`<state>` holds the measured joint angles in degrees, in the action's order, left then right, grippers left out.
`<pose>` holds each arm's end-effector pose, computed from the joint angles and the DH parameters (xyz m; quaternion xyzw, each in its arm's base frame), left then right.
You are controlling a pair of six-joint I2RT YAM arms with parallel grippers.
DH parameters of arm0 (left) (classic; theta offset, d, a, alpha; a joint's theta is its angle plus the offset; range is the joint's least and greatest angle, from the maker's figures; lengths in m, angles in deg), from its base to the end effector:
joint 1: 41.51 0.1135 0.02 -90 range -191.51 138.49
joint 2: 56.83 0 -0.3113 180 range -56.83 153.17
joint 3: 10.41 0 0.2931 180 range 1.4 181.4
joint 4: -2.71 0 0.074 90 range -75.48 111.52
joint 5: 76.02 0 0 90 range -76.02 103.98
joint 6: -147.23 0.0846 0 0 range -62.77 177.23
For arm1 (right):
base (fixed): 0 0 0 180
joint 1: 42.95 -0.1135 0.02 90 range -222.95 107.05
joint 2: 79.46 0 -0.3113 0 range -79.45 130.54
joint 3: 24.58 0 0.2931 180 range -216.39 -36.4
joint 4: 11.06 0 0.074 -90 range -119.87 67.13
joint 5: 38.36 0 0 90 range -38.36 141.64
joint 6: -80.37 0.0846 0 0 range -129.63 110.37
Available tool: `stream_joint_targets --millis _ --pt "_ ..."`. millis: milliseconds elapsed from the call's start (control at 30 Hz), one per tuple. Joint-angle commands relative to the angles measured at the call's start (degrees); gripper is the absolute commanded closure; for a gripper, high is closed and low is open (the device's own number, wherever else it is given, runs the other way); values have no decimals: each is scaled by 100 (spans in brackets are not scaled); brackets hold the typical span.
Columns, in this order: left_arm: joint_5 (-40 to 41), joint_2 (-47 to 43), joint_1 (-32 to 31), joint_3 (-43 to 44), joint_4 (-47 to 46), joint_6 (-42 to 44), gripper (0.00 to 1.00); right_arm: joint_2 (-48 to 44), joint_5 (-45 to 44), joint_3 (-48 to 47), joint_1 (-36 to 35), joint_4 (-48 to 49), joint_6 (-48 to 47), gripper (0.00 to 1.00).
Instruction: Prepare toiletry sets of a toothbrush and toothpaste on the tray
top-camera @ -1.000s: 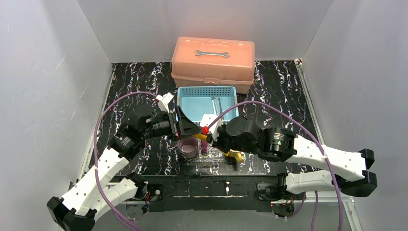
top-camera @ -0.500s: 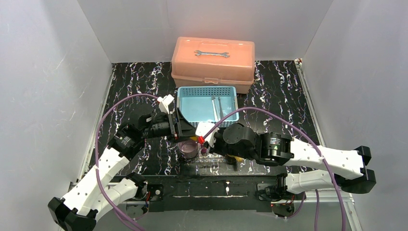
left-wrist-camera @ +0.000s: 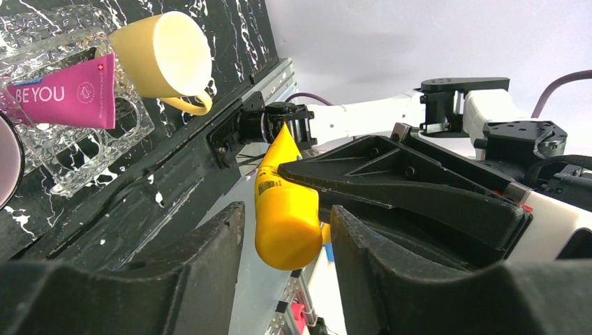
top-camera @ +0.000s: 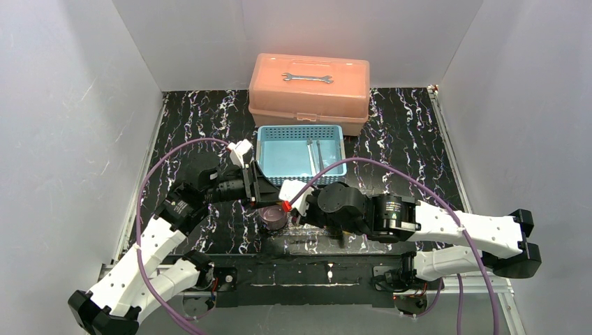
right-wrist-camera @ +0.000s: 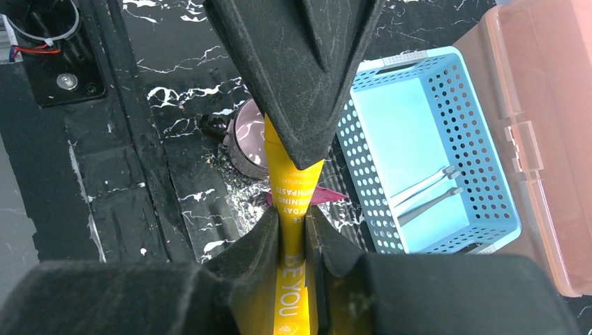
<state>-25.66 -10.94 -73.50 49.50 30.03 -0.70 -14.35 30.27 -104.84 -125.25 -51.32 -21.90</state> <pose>0.1606 -0.1640 0.3760 0.0394 0.7662 -0.6006 0.2251 0.0721 0.3033 0.4077 -0.5418 0.6356 0.1743 0.5215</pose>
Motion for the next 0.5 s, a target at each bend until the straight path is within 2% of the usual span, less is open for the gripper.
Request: stream_joint_targets --millis 0,133,300,367,400,467 --pt "-232 -106 43 -107 -12 23 56 -16 -159 -136 -71 385 -51 78" --pt "-286 -114 43 -158 -55 40 63 2 -188 -126 -99 390 -33 78" --pt "-374 -116 43 -202 -113 75 81 11 -271 -108 -119 392 -29 76" --pt "-407 -116 43 -212 -143 88 92 -12 -297 -93 -128 397 -14 71" --pt "-412 -120 43 -213 -152 89 100 -35 -323 -78 -128 412 -12 64" --pt "-385 -162 42 -234 -160 112 100 -121 -382 24 -128 507 -20 57"
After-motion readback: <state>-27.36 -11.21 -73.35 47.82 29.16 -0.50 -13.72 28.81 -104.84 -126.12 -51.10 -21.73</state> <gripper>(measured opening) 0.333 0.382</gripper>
